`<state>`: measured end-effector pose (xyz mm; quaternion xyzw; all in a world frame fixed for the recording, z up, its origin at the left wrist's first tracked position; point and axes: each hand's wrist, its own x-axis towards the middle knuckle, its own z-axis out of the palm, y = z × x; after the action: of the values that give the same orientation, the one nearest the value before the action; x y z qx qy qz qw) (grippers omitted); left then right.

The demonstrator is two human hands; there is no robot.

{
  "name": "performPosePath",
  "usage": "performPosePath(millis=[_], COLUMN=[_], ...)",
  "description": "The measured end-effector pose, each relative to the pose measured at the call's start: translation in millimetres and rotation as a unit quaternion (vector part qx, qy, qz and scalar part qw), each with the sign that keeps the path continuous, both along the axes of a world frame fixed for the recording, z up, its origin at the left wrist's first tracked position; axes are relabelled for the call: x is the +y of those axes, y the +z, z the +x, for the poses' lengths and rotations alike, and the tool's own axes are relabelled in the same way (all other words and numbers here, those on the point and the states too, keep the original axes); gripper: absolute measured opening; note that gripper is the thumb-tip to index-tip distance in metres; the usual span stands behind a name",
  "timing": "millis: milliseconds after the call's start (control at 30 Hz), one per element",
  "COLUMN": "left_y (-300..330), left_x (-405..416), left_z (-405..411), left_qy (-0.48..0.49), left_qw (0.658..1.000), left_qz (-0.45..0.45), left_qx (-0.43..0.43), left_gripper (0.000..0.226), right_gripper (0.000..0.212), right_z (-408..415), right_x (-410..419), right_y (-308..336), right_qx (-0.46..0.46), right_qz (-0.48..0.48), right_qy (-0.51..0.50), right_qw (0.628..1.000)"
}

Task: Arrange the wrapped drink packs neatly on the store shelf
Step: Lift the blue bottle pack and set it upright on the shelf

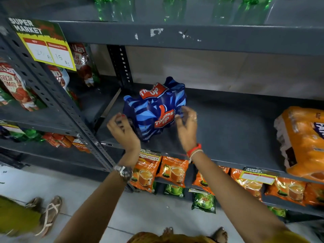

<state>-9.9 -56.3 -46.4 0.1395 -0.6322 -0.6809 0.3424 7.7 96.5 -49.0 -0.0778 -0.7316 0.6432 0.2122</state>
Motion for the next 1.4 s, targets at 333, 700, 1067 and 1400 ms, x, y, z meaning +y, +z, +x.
performPosePath(millis=[333,700,1067,1400], left_y=[-28.5,-18.5,-19.1,22.0], left_x=[-0.6,-48.0,-50.7,30.7], left_z=[12.2,-33.6,-3.1,19.3], left_qy=[-0.158,-0.145,-0.094,-0.126], left_qw=[0.984,0.986,0.993,0.960], left_qz=[-0.079,-0.070,-0.064,-0.164], left_qx=[-0.006,-0.046,-0.015,0.190], left_gripper=[0.044,0.026,0.039,0.057], right_gripper=[0.090,0.051,0.051,0.036], right_z=[-74.0,7.2,27.4,49.3], right_x=[31.5,-13.4,-28.1,36.2], right_y=[17.6,1.5,0.5,23.6], right_qx=[-0.160,-0.093,-0.083,0.011], right_qz=[-0.096,0.094,0.067,-0.075], right_qy=[0.045,-0.003,-0.009,-0.182], right_qw=[0.981,0.991,0.994,0.980])
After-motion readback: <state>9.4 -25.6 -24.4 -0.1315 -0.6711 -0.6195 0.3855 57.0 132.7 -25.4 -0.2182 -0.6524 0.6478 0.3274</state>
